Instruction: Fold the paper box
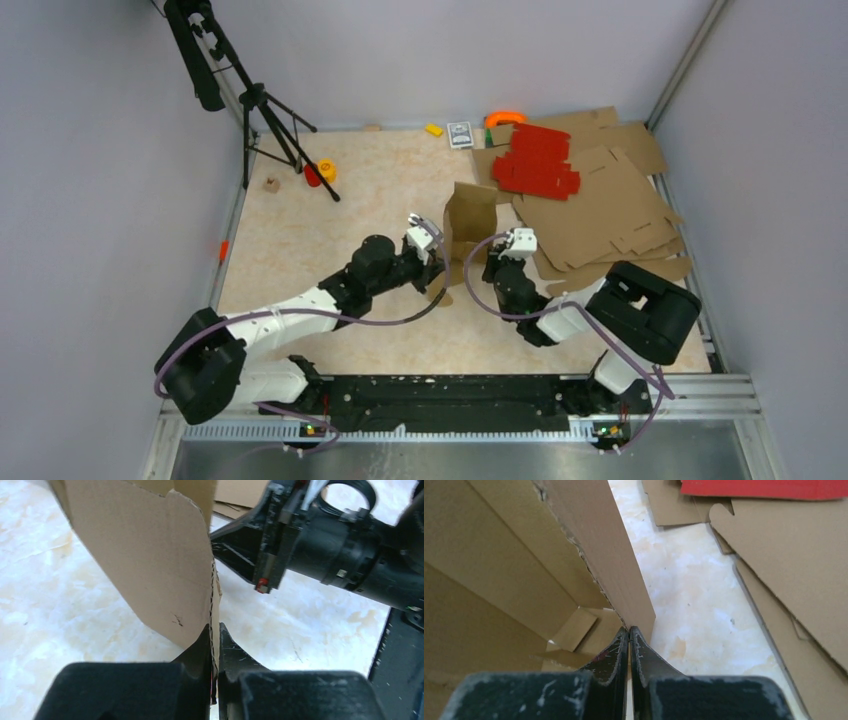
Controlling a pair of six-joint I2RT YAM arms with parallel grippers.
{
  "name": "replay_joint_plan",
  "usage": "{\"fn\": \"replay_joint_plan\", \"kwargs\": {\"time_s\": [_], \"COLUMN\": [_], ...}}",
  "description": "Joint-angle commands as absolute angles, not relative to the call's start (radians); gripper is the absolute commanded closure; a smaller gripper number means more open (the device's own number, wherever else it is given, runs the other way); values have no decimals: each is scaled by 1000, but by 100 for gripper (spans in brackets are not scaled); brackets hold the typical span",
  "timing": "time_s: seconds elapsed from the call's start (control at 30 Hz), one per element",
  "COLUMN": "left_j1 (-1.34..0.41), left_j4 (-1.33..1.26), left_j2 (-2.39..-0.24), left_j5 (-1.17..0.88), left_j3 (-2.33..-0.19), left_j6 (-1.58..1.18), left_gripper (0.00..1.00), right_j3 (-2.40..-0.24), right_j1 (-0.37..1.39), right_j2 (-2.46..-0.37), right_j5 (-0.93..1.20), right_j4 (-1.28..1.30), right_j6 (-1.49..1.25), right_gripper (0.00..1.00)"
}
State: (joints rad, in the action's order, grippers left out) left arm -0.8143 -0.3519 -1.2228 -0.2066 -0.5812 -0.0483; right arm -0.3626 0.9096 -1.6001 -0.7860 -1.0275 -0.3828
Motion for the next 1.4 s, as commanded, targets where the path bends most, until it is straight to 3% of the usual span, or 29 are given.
{"fn": "replay_joint_plan", "kwargs": {"time_s": [0.0,0.4,0.57,0.9,1.17,1.27,1.37], "left_j1": [-734,-724,-723,-653,-655,-667,-675], "left_j4": [-534,-465,-592,-911,-932,-831,-598], "left_j2": [-1249,-1210,-1217,-1298,-1374,-1361,-1305], "left_j5": [-283,-301,-425,-589,-691,-662,-597], "left_j3": [-525,-512,-493,-408,-464,-484,-529], "left_j6": [-111,-152,-252,-451,-470,-421,-326], "left_gripper": [97,94,95,95,94,94,84], "right_j3": [-413,-377,-409,-390,-394,-389,-376], "right_j1": [898,897,895,875,875,874,874], "right_j2": [-1623,-1623,-1582,-1546,-1507,-1493,-1477], "right_j5": [-781,-651,-565,-517,-505,-505,-519], "right_j4": [-1075,-1036,-892,-866,-839,-826,-814], "right_j6": [-290,-323,-338,-385,-373,-361,-354], "right_gripper": [100,100,100,100,100,100,100]}}
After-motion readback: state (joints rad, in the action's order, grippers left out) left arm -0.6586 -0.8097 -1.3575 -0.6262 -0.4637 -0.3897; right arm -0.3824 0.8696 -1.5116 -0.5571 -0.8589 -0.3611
